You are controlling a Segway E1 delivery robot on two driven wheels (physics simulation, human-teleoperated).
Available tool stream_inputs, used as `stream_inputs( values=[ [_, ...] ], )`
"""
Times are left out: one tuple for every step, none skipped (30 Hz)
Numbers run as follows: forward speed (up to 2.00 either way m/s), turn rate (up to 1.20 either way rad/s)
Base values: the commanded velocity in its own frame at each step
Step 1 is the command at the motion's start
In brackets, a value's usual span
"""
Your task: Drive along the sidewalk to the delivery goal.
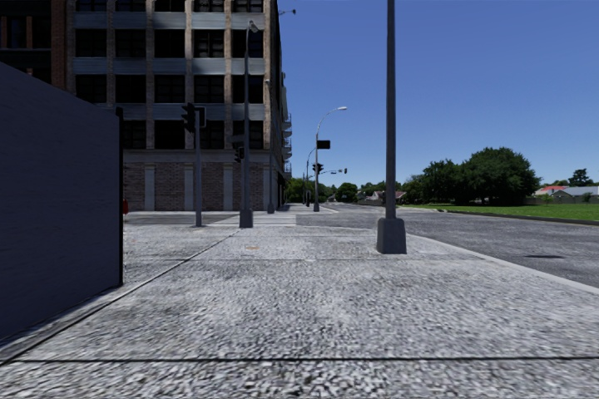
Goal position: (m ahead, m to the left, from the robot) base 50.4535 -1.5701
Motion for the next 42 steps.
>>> stream_inputs(
  values=[
    [2.0,0.13],
    [2.0,0.15],
    [2.0,0.15],
    [2.0,0.15],
    [2.0,0.16],
    [2.0,0.16],
    [2.0,0.17],
    [2.0,0.17],
    [2.0,0.19],
    [2.0,0.24],
    [2.0,0.25],
    [2.0,0.25],
    [2.0,0.25],
    [2.0,0.25],
    [2.0,0.25],
    [2.0,0.25],
    [2.0,0.25],
    [2.0,0.25],
    [2.0,0.25],
    [2.0,0.25],
    [2.0,0.25],
    [2.0,0.25],
    [2.0,0.25],
    [2.0,0.25],
    [2.0,0.25],
    [2.0,0.25],
    [2.0,0.25],
    [2.0,0.25],
    [2.0,0.25],
    [2.0,0.25],
    [2.0,0.24],
    [2.0,0.15],
    [2.0,0.0],
    [2.0,0.0],
    [2.0,0.0],
    [2.0,0.0],
    [2.0,0.0],
    [2.0,0.0],
    [2.0,0.0],
    [2.0,0.0],
    [2.0,0.0],
    [2.0,0.0]
  ],
)
